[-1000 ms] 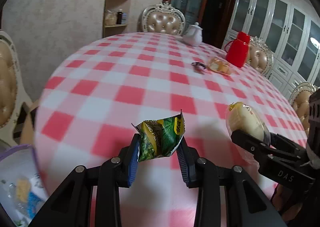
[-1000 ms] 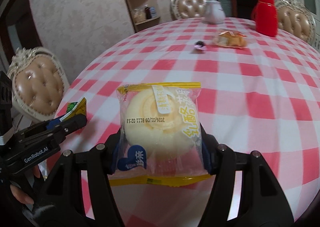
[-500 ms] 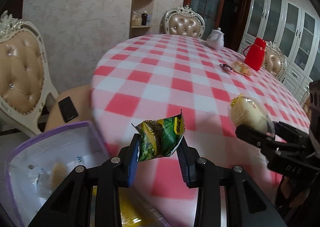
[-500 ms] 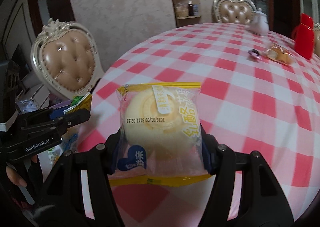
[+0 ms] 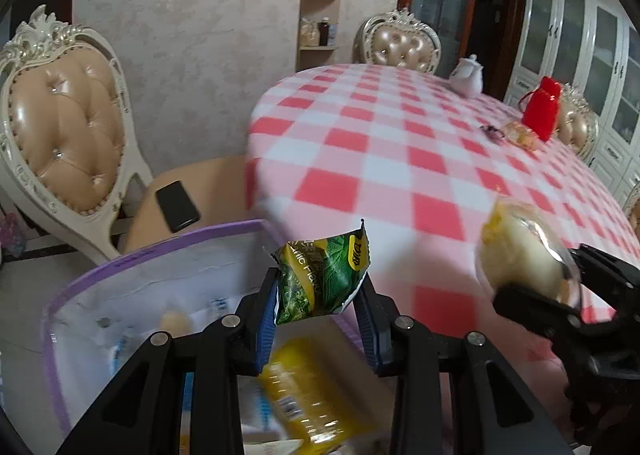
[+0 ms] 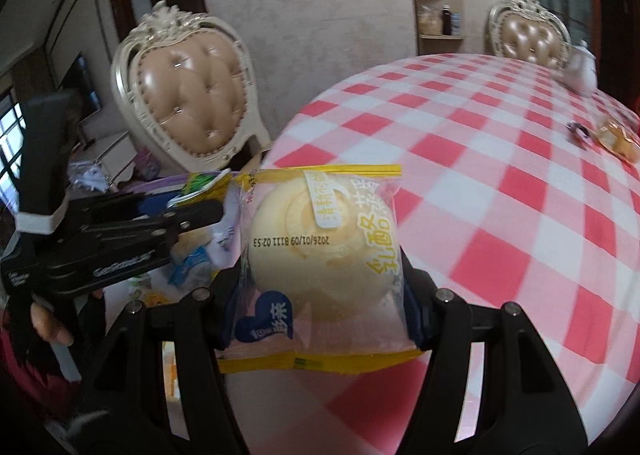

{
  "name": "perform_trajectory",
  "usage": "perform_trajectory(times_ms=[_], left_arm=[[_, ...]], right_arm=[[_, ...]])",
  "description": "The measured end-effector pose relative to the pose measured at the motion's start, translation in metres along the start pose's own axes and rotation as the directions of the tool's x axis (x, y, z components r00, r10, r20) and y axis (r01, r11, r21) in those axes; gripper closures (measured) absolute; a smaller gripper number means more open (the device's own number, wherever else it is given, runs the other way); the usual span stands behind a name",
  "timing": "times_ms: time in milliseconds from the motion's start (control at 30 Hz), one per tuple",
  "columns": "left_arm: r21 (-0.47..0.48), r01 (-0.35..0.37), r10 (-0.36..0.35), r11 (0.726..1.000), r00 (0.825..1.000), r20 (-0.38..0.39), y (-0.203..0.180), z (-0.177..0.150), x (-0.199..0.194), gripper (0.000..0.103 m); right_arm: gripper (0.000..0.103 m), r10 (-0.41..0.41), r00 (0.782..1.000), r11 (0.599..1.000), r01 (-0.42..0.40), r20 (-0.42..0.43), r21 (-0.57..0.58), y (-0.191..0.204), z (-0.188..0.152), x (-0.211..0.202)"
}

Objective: Organize snacks
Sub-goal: 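Carry the green snack bag and wrapped bun over the white box, then open both tools to drop the green bag and bun into the box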

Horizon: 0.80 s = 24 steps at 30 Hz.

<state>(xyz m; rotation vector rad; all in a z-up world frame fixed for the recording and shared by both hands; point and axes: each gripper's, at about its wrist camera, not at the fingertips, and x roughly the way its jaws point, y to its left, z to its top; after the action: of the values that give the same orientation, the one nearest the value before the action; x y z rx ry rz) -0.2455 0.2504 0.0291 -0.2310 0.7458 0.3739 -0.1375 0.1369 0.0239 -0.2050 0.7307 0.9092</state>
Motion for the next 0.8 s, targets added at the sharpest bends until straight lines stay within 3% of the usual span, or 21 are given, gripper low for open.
perform_trajectory(times_ms=[167,533,700,800], left_arm=[[-0.005,-0.080,0.080,0.997,0.997,-0.018,0.031,-0.001,-0.004,0.066],[0.008,-0.159,0.159,0.987,0.979,-0.124,0.073,-0.013,0.001,0.064],[-0.042,-0.231,0.217,0.972,0.953,-0.212,0.089,-0.013,0.010,0.056],[-0.101,-0.290,0.270,0.952,0.947,-0.172,0.099,-0.008,-0.002,0.045]], right_arm=[[0.037,0.045,0.998,0.994,-0.049,-0.039,-0.095,0.039,-0.007,0.009],[0.037,0.168,0.977,0.943,-0.198,-0.130,-0.268,0.111,-0.029,0.022],[0.034,0.215,0.957,0.911,-0.269,-0.194,-0.314,0.127,-0.040,0.030],[0.031,0.206,0.960,0.912,-0.258,-0.189,-0.319,0.123,-0.040,0.028]])
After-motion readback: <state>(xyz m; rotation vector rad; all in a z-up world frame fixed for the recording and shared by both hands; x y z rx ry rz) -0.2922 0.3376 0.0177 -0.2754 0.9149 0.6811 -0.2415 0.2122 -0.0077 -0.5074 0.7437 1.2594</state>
